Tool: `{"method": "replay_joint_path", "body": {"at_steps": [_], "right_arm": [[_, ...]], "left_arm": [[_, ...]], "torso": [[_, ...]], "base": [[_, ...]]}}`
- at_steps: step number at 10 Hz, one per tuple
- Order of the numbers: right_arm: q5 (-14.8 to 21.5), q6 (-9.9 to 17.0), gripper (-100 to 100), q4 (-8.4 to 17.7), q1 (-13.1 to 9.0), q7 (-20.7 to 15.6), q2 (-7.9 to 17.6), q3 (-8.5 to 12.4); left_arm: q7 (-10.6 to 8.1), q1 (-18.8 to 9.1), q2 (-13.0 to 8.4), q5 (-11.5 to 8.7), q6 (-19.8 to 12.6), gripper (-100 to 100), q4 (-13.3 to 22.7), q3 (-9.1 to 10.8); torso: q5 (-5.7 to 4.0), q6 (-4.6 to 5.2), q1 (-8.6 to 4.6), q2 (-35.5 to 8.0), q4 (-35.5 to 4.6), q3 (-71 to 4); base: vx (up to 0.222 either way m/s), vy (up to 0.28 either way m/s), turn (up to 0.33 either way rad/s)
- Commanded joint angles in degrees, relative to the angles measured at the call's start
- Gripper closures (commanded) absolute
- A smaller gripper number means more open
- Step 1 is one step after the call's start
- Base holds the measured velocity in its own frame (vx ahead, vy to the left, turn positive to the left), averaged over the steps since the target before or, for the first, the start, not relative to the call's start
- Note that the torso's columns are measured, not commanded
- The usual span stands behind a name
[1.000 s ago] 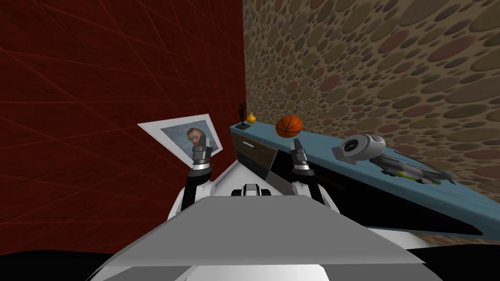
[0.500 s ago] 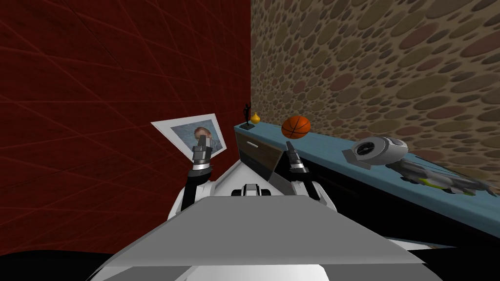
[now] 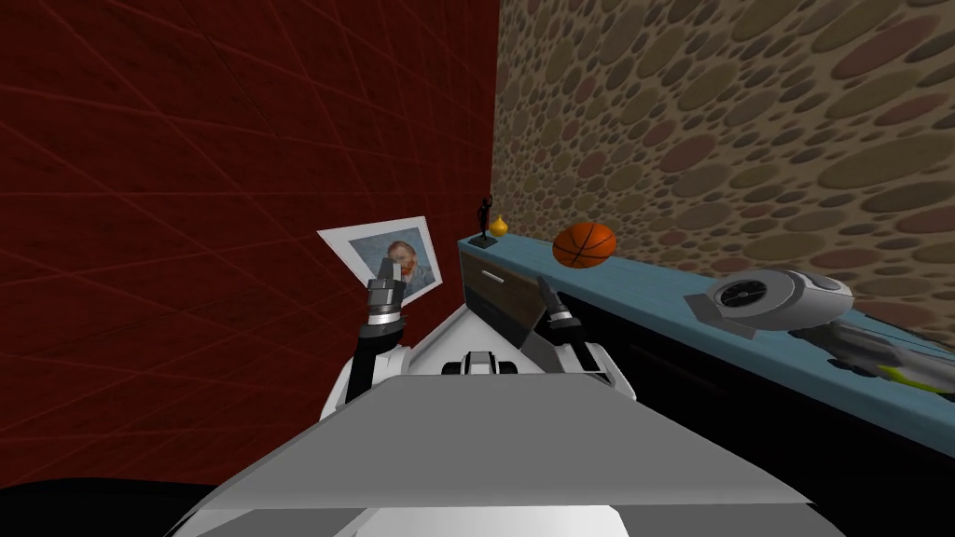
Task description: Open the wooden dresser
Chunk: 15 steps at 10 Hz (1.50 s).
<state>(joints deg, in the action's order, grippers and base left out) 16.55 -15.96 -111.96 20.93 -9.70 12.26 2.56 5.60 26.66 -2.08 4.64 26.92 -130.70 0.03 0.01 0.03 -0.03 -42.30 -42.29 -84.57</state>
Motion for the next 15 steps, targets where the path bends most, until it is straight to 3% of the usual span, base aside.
{"method": "replay_joint_path", "body": {"at_steps": [1,4,5,6,7,8,9,10,11,12,13,14,15], "right_arm": [[4.4,4.6,-100,3.9,-1.9,-0.7,1.1,-0.2],[7.9,8.2,-100,6.1,-2.7,-1.0,1.7,-0.3],[10.3,10.0,-100,8.1,-3.6,-1.4,2.3,-0.5],[10.5,10.8,-100,8.1,-3.6,-1.4,2.3,-0.5],[12.9,12.7,-100,10.3,-4.5,-1.7,2.9,-0.6],[13.2,13.5,-100,10.3,-4.5,-1.7,2.9,-0.6],[15.5,15.9,-100,12.5,-5.5,-2.0,3.5,-0.8],[15.8,16.2,-100,12.5,-5.5,-2.0,3.5,-0.8],[18.2,18.2,-100,14.8,-6.5,-2.4,4.1,-0.9],[18.5,19.0,-100,14.8,-6.5,-2.4,4.1,-0.9],[20.8,21.0,-100,17.2,-7.5,-2.7,4.8,-1.1],[21.2,21.8,-100,17.2,-7.5,-2.7,4.8,-1.1],[23.5,23.8,-100,19.6,-8.5,-3.0,5.4,-1.2]], "left_arm": [[0.00,0.0,0.0,0.0,0.0,0,0.0,0.00],[0.00,0.0,0.0,0.0,0.0,0,0.0,0.00],[0.00,0.0,0.0,0.0,0.0,0,0.0,0.00],[0.00,0.0,0.0,0.0,0.0,0,0.0,0.00],[0.00,0.0,0.0,0.0,0.0,0,0.0,0.00],[0.00,0.0,0.0,0.0,0.0,0,0.0,0.00],[0.00,0.0,0.0,0.0,0.0,0,0.0,0.00],[0.00,0.0,0.0,0.0,0.0,0,0.0,0.00],[0.00,0.0,0.0,0.0,0.0,0,0.0,0.00],[0.00,0.0,0.0,0.0,0.0,0,0.0,0.00],[0.00,0.0,0.0,0.0,0.0,0,0.0,0.00],[0.00,0.0,0.0,0.0,0.0,0,0.0,0.00],[0.00,0.0,0.0,0.0,0.0,0,0.0,0.01]], "torso": [[-0.03,-0.03,-0.04,0.0,0.0,0.0],[-0.02,-0.04,0.01,0.1,0.0,0.0],[-0.02,-0.01,-0.03,0.0,0.0,0.0],[-0.01,-0.04,0.05,0.0,0.0,0.0],[-0.01,-0.01,0.00,0.0,0.0,0.0],[-0.01,-0.04,0.02,0.0,0.0,0.0],[-0.01,0.00,0.00,0.0,0.0,0.0],[0.00,-0.03,0.09,0.0,0.0,0.0],[0.01,-0.01,0.04,0.0,0.0,0.0],[0.01,-0.04,0.10,0.0,0.0,0.0],[-0.01,0.00,0.00,0.0,0.0,0.0],[-0.02,-0.04,0.02,0.0,0.0,0.0],[-0.02,-0.01,-0.03,0.0,0.0,0.0]], "base": [[0.011,0.108,0.191],[0.019,0.080,0.066],[0.011,0.081,0.141],[0.009,0.068,0.056],[0.013,0.069,0.107],[0.019,0.059,0.065],[0.022,0.083,0.118],[0.018,0.074,0.063],[0.011,0.094,0.132],[0.015,0.075,0.062],[0.028,0.079,0.115],[0.019,0.062,0.062],[0.013,0.067,0.117]]}}
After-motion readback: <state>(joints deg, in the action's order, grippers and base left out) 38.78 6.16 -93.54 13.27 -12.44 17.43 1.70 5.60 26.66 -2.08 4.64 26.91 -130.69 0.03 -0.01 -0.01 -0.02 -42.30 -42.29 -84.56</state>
